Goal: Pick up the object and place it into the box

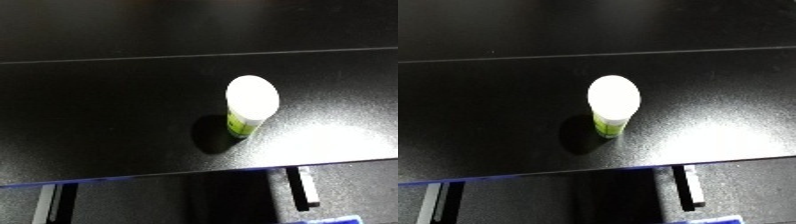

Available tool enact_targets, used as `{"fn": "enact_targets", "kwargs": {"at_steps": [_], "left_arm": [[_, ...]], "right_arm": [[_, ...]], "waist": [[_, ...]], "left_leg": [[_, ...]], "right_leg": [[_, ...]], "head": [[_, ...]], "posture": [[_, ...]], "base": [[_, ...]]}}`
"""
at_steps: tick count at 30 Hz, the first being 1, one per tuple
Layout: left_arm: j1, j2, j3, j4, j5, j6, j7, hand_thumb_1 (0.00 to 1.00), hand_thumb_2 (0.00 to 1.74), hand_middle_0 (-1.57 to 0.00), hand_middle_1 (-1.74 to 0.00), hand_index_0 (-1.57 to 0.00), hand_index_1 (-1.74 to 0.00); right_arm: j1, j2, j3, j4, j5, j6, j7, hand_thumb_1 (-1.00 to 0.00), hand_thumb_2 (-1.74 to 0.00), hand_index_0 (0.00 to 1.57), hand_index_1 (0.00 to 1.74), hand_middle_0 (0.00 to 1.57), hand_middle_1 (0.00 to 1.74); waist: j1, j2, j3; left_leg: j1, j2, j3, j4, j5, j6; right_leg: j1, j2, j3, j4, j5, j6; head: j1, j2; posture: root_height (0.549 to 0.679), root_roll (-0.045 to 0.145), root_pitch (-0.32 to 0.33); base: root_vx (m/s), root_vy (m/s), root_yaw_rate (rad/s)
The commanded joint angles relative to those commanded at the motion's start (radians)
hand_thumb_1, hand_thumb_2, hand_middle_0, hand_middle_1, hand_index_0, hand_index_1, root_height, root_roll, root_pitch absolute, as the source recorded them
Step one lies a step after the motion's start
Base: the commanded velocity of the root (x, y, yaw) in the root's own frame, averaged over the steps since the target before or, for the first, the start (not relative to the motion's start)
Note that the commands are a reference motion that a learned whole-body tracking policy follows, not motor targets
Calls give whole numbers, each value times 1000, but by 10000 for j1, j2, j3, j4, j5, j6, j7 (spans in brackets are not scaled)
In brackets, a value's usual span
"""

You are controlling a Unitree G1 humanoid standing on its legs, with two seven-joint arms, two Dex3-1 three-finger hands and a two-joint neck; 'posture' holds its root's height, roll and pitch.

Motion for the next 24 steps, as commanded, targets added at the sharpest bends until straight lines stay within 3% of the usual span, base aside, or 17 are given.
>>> {"fn": "enact_targets", "kwargs": {"at_steps": [8,10,14,18,21,24], "left_arm": [[68,194,42,-100,83,138,45,0,0,0,0,0,0],[80,231,50,-154,112,148,30,0,0,0,0,0,0],[-23,271,15,-243,116,214,4,0,0,0,0,0,0],[57,201,-14,-254,175,159,-35,0,0,0,0,0,0],[48,199,-25,-185,180,141,-85,0,0,0,0,0,0],[36,213,-11,-105,287,153,-148,0,0,0,0,0,0]], "right_arm": [[-87,-122,-5,-374,183,0,-99,0,0,0,0,0,0],[-83,-146,7,-469,231,20,-93,0,0,0,0,0,0],[-132,-195,32,-509,296,141,-41,0,0,0,0,0,0],[-21,-154,-44,-342,170,104,165,0,0,0,0,0,0],[-96,-165,69,-211,154,163,834,0,0,0,0,0,0],[-138,-176,270,-163,81,327,1784,0,0,0,0,0,0]], "waist": [[76,-9,203],[84,-19,216],[100,-42,220],[88,-22,253],[59,-5,275],[69,-23,266]], "left_leg": [[-671,-39,-74,790,-283,54],[-746,-40,-91,896,-315,59],[-755,-28,-118,964,-310,28],[-483,-25,-153,981,-354,55],[-414,-20,-88,1032,-397,86],[-334,-23,-56,1047,-437,57]], "right_leg": [[-759,-49,-66,751,-190,-6],[-834,-48,-75,823,-203,-2],[-800,-96,-118,784,-143,17],[-544,-198,-120,715,-99,71],[-454,-233,-110,675,-106,64],[-345,-265,-138,632,-103,77]], "head": [[286,-362],[318,-911],[364,-2562],[471,-3060],[703,-3967],[889,-4791]], "posture": [[606,29,5],[605,30,7],[606,32,4],[608,34,-17],[608,36,-23],[609,38,-31]], "base": [[-41,-15,66],[-26,-11,31],[-29,-9,10],[47,1,-13],[8,26,-41],[18,22,-6]]}}
